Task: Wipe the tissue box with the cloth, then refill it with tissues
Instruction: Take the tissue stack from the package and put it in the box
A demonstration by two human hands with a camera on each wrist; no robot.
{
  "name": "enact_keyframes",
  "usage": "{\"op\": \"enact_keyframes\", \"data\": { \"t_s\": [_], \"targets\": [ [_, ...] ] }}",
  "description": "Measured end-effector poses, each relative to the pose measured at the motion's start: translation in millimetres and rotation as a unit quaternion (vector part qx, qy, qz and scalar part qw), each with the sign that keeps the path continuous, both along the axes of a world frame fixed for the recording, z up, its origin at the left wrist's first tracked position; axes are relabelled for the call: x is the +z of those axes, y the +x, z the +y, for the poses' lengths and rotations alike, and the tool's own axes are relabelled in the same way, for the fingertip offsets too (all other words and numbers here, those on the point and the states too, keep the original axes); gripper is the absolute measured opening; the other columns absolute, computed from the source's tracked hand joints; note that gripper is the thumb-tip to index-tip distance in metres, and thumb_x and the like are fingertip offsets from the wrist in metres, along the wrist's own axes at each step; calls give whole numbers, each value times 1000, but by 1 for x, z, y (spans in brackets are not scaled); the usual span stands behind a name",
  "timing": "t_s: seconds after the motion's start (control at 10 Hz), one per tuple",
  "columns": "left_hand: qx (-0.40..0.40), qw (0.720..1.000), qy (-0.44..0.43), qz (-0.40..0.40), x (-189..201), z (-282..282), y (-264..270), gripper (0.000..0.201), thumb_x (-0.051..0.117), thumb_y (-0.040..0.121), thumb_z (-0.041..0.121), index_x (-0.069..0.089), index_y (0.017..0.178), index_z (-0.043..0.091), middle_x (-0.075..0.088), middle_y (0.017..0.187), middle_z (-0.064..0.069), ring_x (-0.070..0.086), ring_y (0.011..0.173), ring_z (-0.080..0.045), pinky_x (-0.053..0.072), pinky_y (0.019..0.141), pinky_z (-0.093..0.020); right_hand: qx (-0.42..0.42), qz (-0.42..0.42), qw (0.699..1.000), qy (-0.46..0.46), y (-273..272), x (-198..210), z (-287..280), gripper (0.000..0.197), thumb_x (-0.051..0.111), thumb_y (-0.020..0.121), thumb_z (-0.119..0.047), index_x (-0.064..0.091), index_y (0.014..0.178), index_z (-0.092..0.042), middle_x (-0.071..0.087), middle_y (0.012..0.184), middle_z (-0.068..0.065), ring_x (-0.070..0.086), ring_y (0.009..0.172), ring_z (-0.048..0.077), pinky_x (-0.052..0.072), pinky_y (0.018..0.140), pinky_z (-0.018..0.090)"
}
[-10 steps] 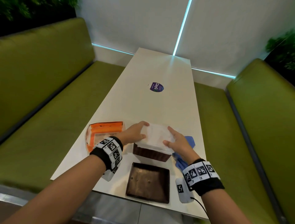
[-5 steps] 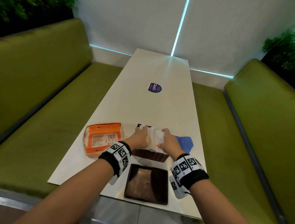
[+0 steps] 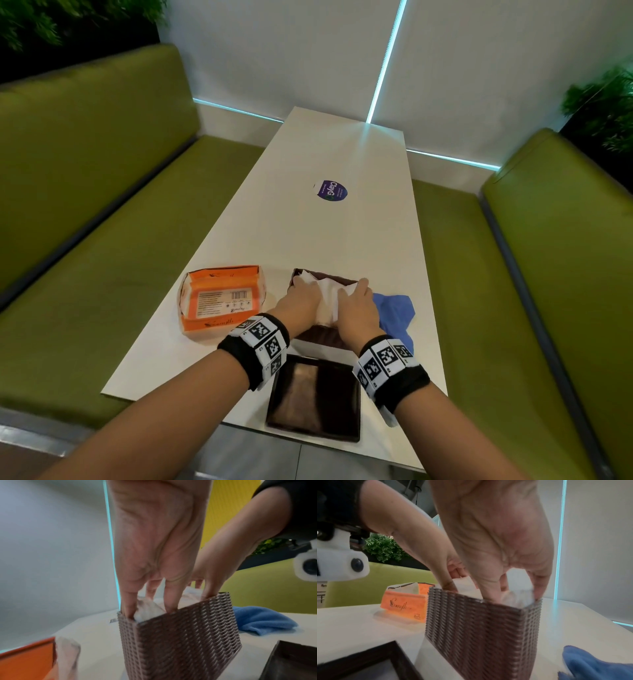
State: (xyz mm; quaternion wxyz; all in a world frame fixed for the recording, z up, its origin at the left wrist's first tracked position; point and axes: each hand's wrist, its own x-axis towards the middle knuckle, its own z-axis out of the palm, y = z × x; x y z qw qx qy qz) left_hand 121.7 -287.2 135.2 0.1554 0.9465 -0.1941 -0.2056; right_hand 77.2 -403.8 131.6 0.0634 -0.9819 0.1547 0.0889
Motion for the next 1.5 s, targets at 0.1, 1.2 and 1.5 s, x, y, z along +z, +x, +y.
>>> {"op": "enact_keyframes", "data": {
  "t_s": [0.1,1.2,1.5],
  "targets": [
    [-60,991,79,-86,10,4,-2,43,47,94,-1,39,136,-1,24,150,-28,37,135,-38,40,102,-36,61,-33,996,-54,-1,4,-14,62,68,87,-18,38,141,-16,9,156,21,21,139,38,32,109,39],
    [-225,951,179,-116,-21,3,17,57,36,96,-6,17,150,-2,16,155,-28,18,143,-44,36,110,-53,112,119,986,-24,14,-6,-6,40,37,102,-4,33,139,11,38,146,25,38,136,32,30,110,31],
    [-229,946,191,-129,-12,1,22,51,44,93,-8,34,143,-4,37,145,-23,41,131,-39,47,100,-49,117,101,987,-35,19,8,-13,24,56,93,-2,63,115,3,64,122,19,60,114,33,47,94,36]
  ]
}}
